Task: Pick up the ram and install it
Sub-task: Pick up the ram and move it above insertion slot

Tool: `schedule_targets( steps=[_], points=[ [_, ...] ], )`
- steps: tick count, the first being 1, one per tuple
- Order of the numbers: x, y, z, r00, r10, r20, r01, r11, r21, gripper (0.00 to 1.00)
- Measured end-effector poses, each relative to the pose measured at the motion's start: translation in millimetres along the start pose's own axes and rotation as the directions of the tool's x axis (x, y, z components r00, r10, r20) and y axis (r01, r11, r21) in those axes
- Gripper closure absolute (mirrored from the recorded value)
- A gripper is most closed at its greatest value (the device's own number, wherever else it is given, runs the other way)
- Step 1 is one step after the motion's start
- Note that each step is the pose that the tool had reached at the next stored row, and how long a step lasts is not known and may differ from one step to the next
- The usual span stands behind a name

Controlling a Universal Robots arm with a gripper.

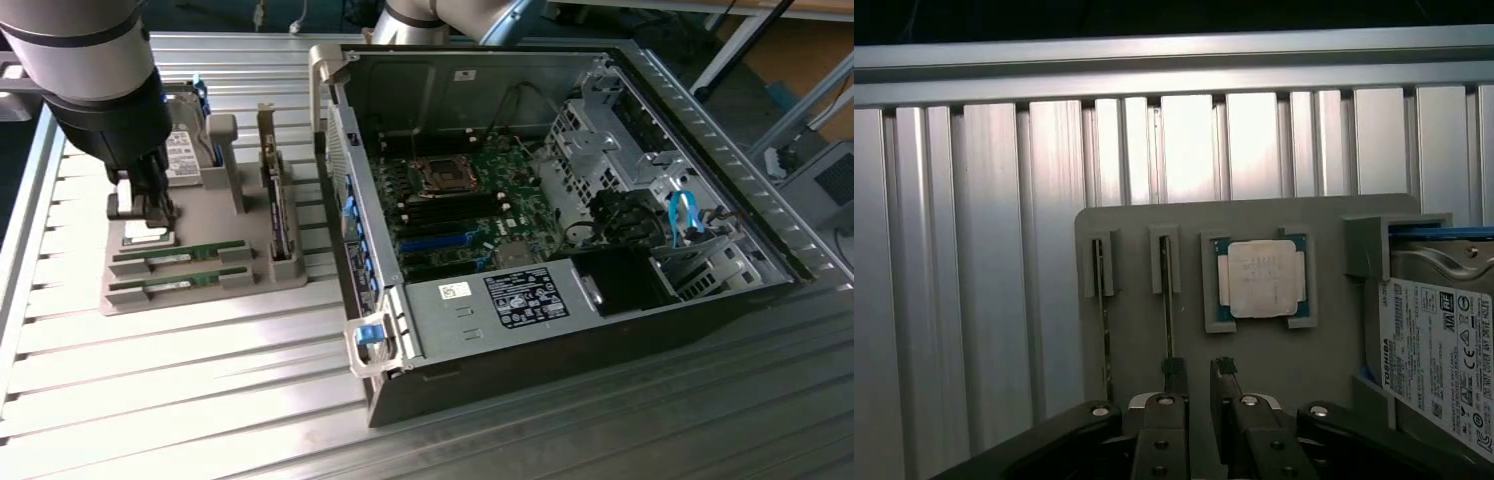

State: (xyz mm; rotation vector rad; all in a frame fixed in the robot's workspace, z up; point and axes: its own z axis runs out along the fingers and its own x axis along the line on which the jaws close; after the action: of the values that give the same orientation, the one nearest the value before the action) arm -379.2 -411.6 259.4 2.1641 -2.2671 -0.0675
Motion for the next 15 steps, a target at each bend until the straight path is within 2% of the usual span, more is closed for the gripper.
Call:
schedule_targets(
  steps=[3,9,15],
  points=[
    [0.1,-0.2,3.8,1.0,0.0,0.0001,0.0,1.0,0.0001,0.76],
    [0.2,-0.2,4.4,1.0,0.0,0.0,0.0,1.0,0.0,0.76],
    [8.1,-0.5,4.2,1.0,0.0,0.0,0.0,1.0,0.0,0.76]
  ],
)
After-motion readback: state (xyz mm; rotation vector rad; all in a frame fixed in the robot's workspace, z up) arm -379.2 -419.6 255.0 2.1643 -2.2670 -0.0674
